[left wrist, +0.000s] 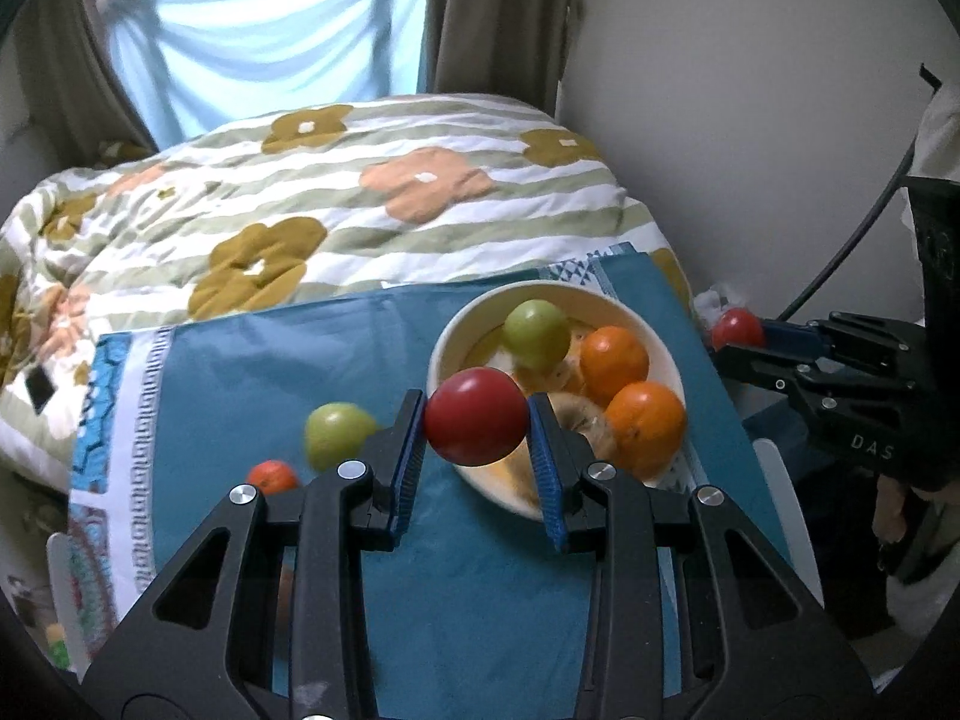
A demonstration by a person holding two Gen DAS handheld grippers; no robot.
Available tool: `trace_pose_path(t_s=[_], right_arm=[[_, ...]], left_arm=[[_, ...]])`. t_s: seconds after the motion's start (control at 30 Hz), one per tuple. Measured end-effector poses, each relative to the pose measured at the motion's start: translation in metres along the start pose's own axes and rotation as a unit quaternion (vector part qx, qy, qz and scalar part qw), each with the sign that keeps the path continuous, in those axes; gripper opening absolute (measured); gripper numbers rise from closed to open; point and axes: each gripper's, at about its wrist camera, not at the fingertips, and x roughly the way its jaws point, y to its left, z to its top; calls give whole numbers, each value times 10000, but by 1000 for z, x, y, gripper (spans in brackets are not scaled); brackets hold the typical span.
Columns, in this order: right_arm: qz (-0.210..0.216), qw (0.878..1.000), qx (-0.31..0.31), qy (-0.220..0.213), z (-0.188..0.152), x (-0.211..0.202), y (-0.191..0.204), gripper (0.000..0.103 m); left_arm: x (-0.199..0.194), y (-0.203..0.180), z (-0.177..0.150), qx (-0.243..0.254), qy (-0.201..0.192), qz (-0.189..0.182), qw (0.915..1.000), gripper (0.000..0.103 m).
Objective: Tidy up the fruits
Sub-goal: 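Carry the tomato with the left tool while the right tool carries its tomato toward the bowl, then release the tomato into the bowl with the left tool while the right tool releases its tomato there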
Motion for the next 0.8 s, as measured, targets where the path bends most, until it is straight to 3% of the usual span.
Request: trace_pose_path(t_s=[0.47, 0.7, 0.73, 0.8], right_arm=[[134, 9992, 306, 208, 12, 46, -59, 28], [180, 9987, 419, 225, 17, 61, -72, 28], [187, 9986, 431, 222, 18, 61, -73, 28], [190, 9986, 441, 206, 18, 62, -74, 28]], left_arm=[[96, -12, 22, 103, 596, 136, 9981, 38], [117, -15, 26, 258, 695, 64, 9972, 38], [117, -15, 25, 262, 663, 81, 9974, 42], [114, -14, 25, 261, 610, 150, 9977, 81]])
